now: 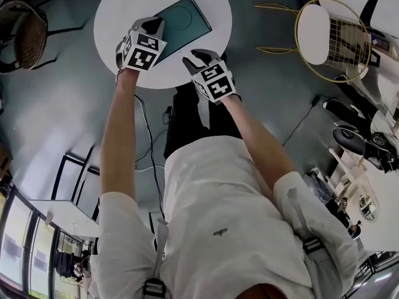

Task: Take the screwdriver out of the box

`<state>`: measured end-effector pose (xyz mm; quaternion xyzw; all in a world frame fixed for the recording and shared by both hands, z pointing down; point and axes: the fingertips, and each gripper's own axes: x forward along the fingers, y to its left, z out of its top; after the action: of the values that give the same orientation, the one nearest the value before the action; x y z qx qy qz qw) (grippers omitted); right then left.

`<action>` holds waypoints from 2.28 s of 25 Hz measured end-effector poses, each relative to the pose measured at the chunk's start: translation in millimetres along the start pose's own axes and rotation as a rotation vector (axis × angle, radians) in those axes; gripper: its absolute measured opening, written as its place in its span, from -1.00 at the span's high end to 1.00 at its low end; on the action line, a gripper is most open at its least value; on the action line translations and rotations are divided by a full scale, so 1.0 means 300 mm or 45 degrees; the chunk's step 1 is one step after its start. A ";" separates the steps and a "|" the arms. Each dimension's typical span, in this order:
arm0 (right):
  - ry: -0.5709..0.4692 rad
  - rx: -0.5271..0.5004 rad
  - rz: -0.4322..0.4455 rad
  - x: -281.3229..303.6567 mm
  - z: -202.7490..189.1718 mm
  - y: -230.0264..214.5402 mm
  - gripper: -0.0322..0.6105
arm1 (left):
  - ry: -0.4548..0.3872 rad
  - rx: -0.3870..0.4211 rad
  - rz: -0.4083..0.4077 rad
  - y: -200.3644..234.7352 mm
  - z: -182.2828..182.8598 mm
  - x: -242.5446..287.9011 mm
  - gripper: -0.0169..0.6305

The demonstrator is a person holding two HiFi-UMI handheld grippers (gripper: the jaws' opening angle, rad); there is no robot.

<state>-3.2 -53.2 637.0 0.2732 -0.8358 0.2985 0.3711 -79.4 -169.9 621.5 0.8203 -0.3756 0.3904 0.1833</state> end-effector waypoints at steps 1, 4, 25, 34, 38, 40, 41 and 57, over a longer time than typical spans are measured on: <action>0.006 -0.005 -0.005 0.009 -0.006 -0.001 0.50 | 0.006 -0.007 0.000 -0.001 0.001 0.000 0.91; 0.007 -0.017 -0.026 0.051 -0.004 -0.012 0.50 | 0.022 -0.058 -0.016 0.006 0.000 0.012 0.91; 0.080 -0.030 -0.156 0.140 -0.011 -0.016 0.65 | 0.146 -0.225 0.041 0.003 -0.003 0.029 0.92; 0.110 -0.050 -0.174 0.137 -0.018 -0.018 0.68 | 0.170 -0.157 0.070 -0.004 0.000 0.032 0.92; 0.131 -0.048 -0.196 0.135 -0.033 -0.011 0.68 | 0.198 -0.152 0.078 -0.002 -0.008 0.033 0.92; 0.135 -0.057 -0.198 0.128 -0.046 -0.004 0.68 | 0.197 -0.166 0.069 0.001 -0.009 0.031 0.92; 0.137 -0.061 -0.196 0.124 -0.054 -0.001 0.68 | 0.195 -0.170 0.066 0.004 -0.009 0.032 0.92; 0.185 -0.079 -0.176 0.042 -0.185 0.017 0.68 | 0.200 -0.179 0.099 0.001 -0.002 0.032 0.92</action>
<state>11.4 -13.8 675.7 0.2962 -0.7947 0.2651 0.4587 -76.0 -174.3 629.5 0.7571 -0.4182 0.4330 0.2538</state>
